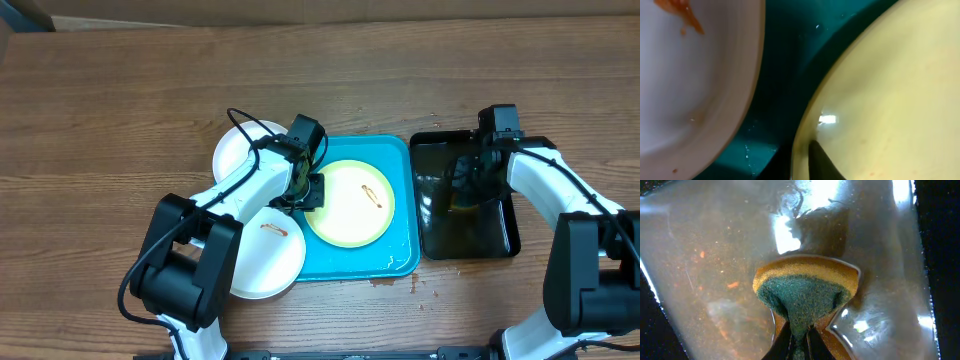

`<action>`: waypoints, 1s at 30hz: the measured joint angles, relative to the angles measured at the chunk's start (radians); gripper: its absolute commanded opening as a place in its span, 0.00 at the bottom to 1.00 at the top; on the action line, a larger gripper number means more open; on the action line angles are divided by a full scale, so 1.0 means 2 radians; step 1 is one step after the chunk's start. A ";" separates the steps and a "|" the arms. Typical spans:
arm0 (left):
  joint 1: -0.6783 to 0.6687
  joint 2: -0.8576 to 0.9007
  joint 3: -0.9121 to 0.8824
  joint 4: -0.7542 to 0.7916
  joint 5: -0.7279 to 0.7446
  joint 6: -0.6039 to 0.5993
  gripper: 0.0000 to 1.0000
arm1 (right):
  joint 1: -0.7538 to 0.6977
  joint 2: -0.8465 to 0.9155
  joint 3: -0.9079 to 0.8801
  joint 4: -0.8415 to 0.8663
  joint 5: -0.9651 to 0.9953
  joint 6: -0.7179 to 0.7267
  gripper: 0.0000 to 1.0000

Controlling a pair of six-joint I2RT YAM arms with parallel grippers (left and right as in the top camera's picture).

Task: Clean dirty plates on tray and stack at the side
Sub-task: 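Dip the sponge in the black tray water with the right gripper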

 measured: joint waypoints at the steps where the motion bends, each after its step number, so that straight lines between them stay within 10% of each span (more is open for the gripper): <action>1: 0.000 0.000 0.001 0.000 -0.001 -0.002 0.04 | 0.000 0.000 0.000 0.000 0.000 0.000 0.04; 9: 0.003 0.000 0.008 0.000 0.002 -0.004 0.05 | 0.001 0.000 0.012 -0.037 -0.004 0.000 0.04; 17: 0.004 0.001 0.008 0.000 0.000 -0.008 0.17 | 0.012 0.000 0.013 -0.053 0.006 0.000 0.50; 30: 0.003 0.002 0.008 0.000 -0.002 -0.013 0.22 | 0.013 0.000 0.013 -0.043 0.011 -0.001 0.33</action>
